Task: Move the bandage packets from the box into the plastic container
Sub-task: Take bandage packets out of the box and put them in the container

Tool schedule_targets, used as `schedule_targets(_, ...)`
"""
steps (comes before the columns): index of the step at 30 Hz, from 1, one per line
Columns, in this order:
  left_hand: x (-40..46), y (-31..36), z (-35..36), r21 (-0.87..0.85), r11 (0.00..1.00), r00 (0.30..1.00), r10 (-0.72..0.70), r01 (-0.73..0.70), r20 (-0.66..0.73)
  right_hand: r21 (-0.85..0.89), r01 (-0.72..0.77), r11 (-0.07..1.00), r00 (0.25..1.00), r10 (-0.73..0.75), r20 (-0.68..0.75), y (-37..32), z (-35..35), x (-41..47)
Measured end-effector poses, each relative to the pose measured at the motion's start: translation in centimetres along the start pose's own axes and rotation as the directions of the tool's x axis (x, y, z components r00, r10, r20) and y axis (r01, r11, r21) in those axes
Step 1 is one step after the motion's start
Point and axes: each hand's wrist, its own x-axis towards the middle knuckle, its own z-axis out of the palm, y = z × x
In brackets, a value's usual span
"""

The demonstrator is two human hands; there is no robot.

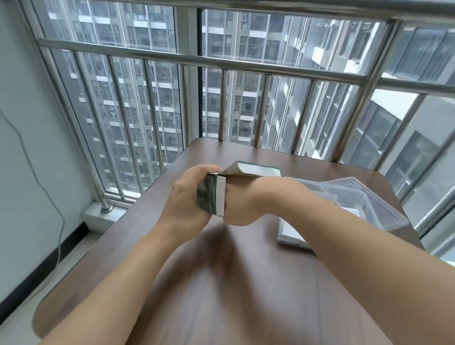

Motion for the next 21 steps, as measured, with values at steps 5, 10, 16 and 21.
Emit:
schedule_targets(5,0.2,0.5,-0.3,0.049,0.998,0.999,0.034,-0.034,-0.002,0.114,-0.098,0.989,0.995,0.096,0.021,-0.3,0.5,-0.8)
schedule_targets(10,0.1,0.4,0.5,0.035,0.999,0.994,-0.016,0.012,0.107,0.132,-0.170,0.977,0.980,0.154,0.123,0.8,1.3,-0.3)
schedule_targets(16,-0.5,0.5,1.1,-0.085,0.989,0.980,-0.108,0.123,0.165,0.010,-0.035,0.999,0.994,0.034,0.101,0.8,1.4,-1.1)
schedule_targets(21,-1.1,1.3,1.0,-0.170,0.970,0.969,-0.139,0.175,0.203,0.077,-0.009,0.997,0.996,0.002,0.088,1.3,1.3,-1.4)
